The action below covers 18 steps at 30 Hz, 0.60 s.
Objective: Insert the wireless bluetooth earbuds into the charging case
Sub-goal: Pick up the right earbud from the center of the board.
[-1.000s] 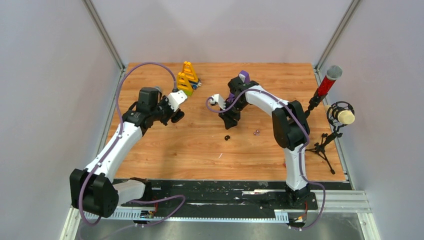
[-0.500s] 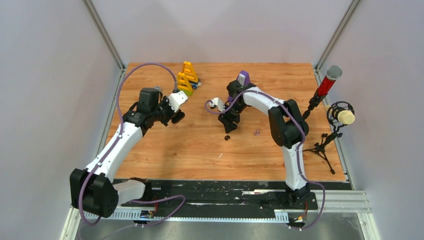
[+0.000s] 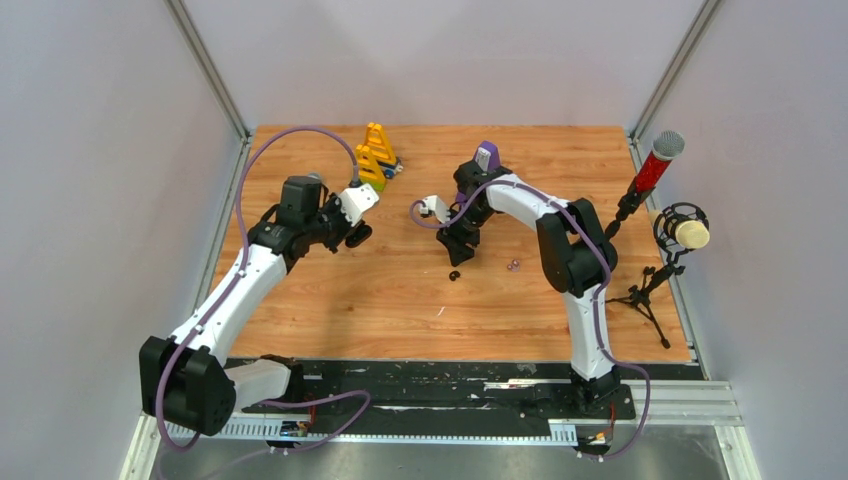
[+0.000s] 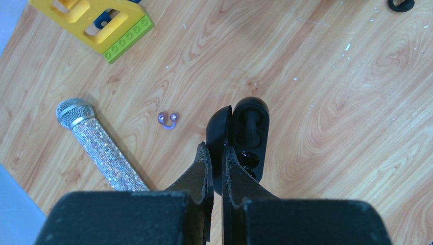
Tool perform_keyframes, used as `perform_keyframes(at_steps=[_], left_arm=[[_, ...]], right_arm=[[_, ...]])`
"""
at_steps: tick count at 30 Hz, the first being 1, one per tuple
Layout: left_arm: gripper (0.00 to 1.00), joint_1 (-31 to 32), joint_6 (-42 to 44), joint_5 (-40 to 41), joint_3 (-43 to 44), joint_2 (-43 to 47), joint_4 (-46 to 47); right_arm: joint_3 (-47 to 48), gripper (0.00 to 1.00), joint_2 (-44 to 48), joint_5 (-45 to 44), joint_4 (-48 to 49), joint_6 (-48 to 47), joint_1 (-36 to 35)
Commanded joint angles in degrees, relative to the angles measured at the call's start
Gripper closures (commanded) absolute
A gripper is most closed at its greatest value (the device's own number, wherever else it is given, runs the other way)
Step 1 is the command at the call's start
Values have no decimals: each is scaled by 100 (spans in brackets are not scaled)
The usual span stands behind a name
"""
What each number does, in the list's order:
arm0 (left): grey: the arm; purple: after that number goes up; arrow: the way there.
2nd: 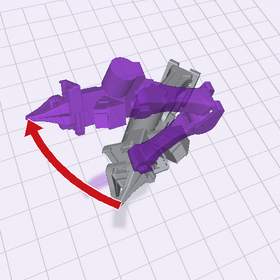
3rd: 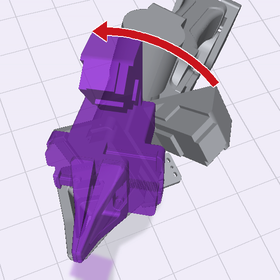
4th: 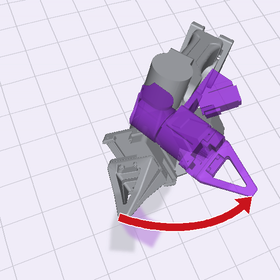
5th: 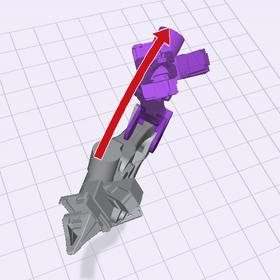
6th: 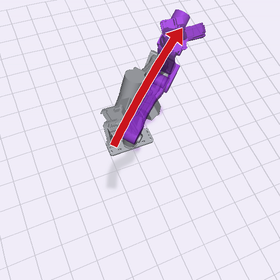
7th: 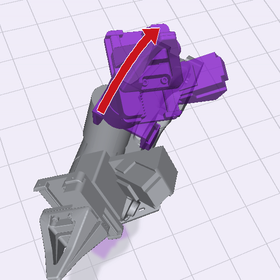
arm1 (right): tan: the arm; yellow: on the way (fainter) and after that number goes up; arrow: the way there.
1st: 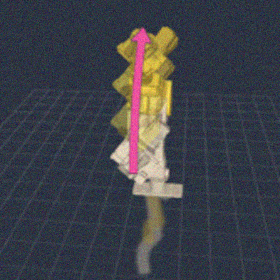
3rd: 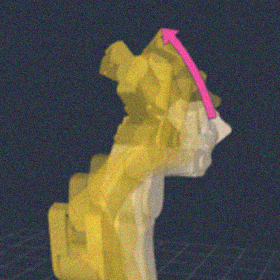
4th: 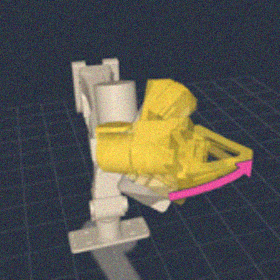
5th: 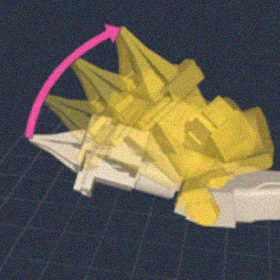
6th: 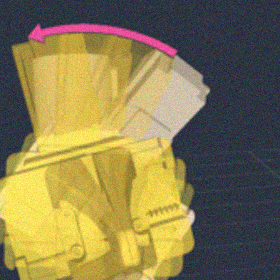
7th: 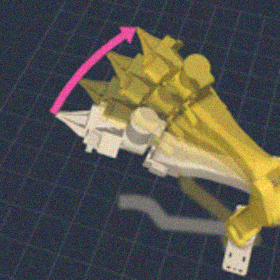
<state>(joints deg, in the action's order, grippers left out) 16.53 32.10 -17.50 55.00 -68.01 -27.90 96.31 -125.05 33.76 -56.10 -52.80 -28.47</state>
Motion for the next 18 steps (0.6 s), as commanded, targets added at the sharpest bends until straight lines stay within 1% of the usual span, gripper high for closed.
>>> perform_keyframes(at_steps=[1, 18], left_arm=[[98, 30, 77, -18, -33, 39, 153], [98, 42, 65, -16, -42, 69, 172]], right_arm=[[-274, 51, -34, 78, -231, -86, -10], [-703, 53, 298, 289, -256, -99, -34]])
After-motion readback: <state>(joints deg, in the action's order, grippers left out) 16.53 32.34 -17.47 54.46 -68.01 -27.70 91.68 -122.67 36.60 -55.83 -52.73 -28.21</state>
